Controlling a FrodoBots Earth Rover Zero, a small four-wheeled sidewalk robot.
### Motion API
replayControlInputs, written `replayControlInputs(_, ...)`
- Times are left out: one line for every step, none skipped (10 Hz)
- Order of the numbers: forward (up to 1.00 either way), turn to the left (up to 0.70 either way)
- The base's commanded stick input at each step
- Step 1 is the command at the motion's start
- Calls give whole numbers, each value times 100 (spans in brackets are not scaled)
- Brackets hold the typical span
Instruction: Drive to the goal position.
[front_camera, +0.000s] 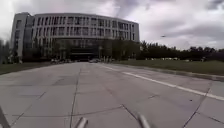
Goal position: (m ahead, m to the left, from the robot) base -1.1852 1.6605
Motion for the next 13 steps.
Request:
replayControlInputs(70, 1)
replayControlInputs(70, 1)
replayControlInputs(70, 1)
replayControlInputs(70, 1)
replayControlInputs(70, 1)
replayControlInputs(70, 1)
replayControlInputs(70, 1)
replayControlInputs(70, 1)
replayControlInputs(70, 1)
replayControlInputs(70, 1)
replayControlInputs(70, 1)
replayControlInputs(70, 1)
replayControlInputs(70, 1)
